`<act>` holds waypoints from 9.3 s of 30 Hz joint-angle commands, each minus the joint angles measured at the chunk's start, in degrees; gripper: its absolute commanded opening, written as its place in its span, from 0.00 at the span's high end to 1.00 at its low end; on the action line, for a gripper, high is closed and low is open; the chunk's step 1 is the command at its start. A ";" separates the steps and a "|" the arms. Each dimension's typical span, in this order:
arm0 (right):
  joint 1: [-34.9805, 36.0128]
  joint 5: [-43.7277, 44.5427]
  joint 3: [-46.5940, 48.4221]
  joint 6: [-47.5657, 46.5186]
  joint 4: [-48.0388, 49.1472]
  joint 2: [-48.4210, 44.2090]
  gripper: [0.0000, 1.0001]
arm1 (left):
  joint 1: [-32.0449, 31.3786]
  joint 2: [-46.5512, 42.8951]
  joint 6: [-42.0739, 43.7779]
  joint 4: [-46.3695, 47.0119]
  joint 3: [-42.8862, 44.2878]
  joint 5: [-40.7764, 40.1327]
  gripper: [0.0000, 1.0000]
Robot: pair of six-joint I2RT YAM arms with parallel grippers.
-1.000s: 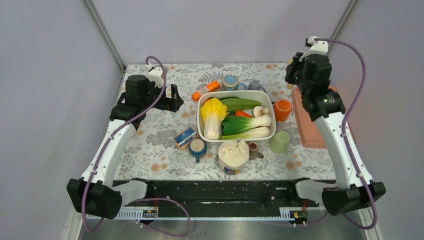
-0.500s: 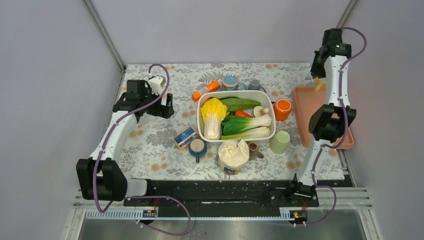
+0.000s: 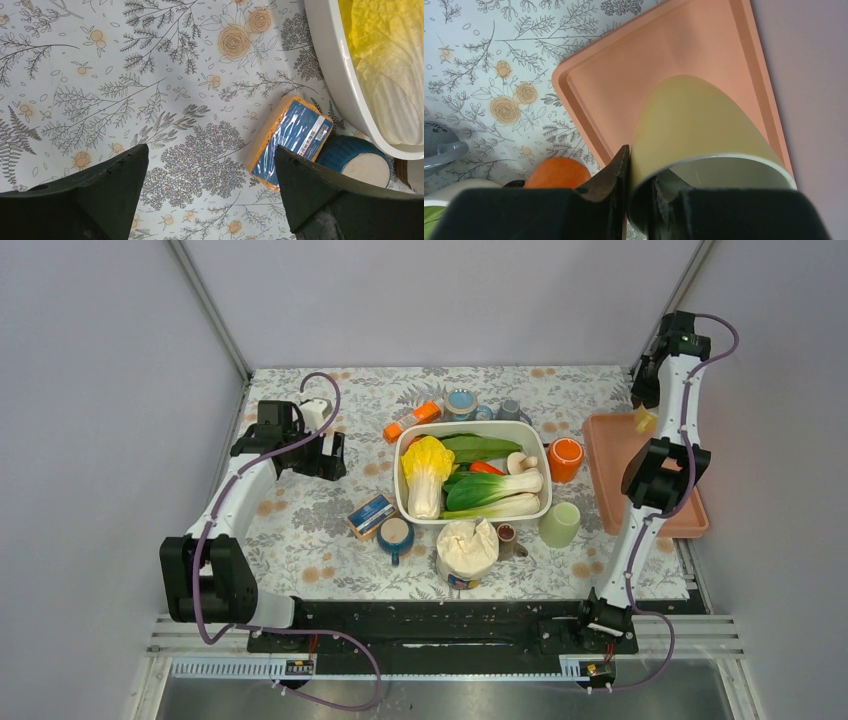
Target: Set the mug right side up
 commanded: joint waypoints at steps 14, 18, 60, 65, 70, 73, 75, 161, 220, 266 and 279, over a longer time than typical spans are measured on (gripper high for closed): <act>-4.92 -0.34 5.04 1.89 6.48 7.68 1.00 | 0.30 2.19 1.27 0.44 0.95 -1.22 0.01; -5.32 -0.59 5.88 2.93 7.18 8.98 1.00 | 0.29 2.34 1.27 0.42 1.02 -1.32 0.01; -5.20 -2.48 -3.50 6.53 9.01 1.43 0.32 | 0.29 3.49 1.76 0.25 0.30 0.56 0.01; -4.79 -2.50 -8.31 5.89 9.41 -4.20 0.19 | 0.19 3.34 1.81 0.27 0.34 1.25 0.01; -3.08 -2.49 -12.74 4.97 9.85 -10.27 0.01 | 0.29 2.98 1.71 0.22 0.53 1.11 0.01; -1.73 -1.75 -16.08 5.03 10.98 -15.08 0.00 | 0.29 2.02 1.72 0.27 0.59 0.93 0.01; -0.45 -0.88 -18.49 4.70 11.83 -18.09 0.00 | 0.23 1.29 1.80 0.22 0.55 0.87 0.01; 21.03 -30.41 -85.27 9.48 39.98 -74.45 0.01 | -54.00 -19.00 49.96 5.99 -25.17 -12.59 1.00; 67.42 -43.89 -88.94 27.61 95.06 -48.47 0.38 | -19.11 -17.49 -19.49 20.72 -3.86 33.23 1.00; 12.70 -0.08 -38.78 0.61 27.23 -24.67 1.00 | -18.58 -17.85 9.98 1.14 -4.26 -11.74 0.01; 6.31 -8.24 -17.52 1.80 18.40 -2.80 1.00 | -18.54 -14.08 10.82 1.85 -5.45 -12.39 0.01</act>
